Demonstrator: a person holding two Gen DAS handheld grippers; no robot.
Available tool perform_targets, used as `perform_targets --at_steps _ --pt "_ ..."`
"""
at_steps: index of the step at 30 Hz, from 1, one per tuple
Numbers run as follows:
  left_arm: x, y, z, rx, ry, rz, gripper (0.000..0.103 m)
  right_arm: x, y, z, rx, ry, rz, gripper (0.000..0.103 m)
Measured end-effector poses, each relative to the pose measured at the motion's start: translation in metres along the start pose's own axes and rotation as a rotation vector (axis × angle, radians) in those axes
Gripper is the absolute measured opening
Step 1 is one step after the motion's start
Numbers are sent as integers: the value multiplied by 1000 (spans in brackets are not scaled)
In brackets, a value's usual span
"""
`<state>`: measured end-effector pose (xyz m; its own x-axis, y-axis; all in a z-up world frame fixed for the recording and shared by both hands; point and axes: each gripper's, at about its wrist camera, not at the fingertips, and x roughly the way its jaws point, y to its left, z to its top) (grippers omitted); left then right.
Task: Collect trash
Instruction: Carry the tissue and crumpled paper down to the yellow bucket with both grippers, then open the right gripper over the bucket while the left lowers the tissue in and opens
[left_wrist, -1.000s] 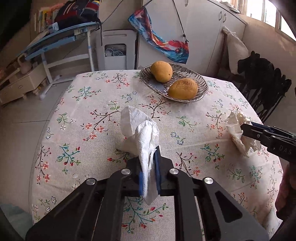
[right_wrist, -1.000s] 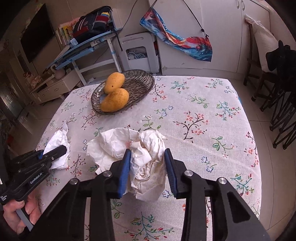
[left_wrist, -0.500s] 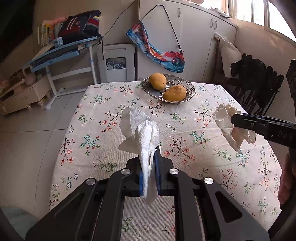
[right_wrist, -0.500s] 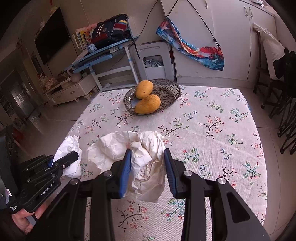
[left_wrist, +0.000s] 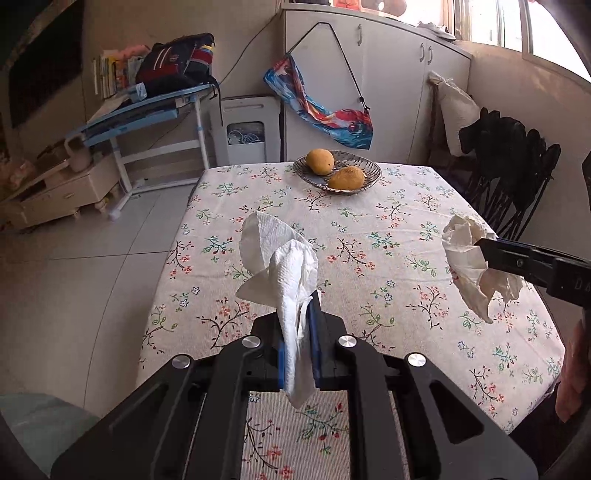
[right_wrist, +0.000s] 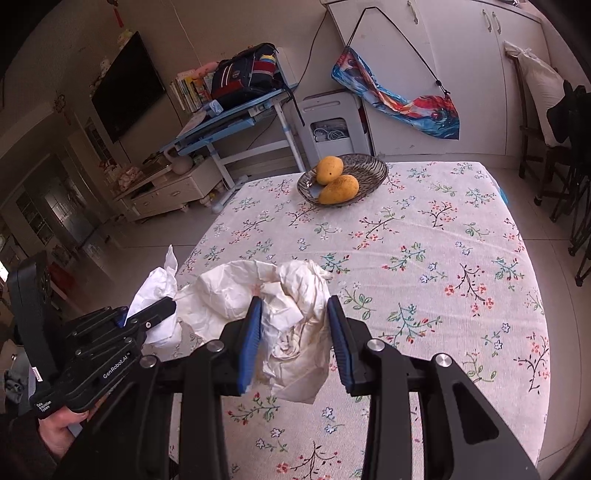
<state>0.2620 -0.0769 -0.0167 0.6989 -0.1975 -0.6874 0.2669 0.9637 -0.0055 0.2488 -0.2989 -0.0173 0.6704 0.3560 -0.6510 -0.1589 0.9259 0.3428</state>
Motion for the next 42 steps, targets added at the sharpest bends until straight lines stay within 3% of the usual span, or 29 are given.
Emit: perform_targets --at_steps 20,29,42 --pt "-84 -12 -48 20 -7 25 11 -36 32 -94 27 87 104 37" --pt "-121 -18 -70 22 -14 31 11 -44 58 -152 -22 215 139 37" --pt "-162 -31 -107 32 -6 26 11 -34 81 -210 -87 385 88 40"
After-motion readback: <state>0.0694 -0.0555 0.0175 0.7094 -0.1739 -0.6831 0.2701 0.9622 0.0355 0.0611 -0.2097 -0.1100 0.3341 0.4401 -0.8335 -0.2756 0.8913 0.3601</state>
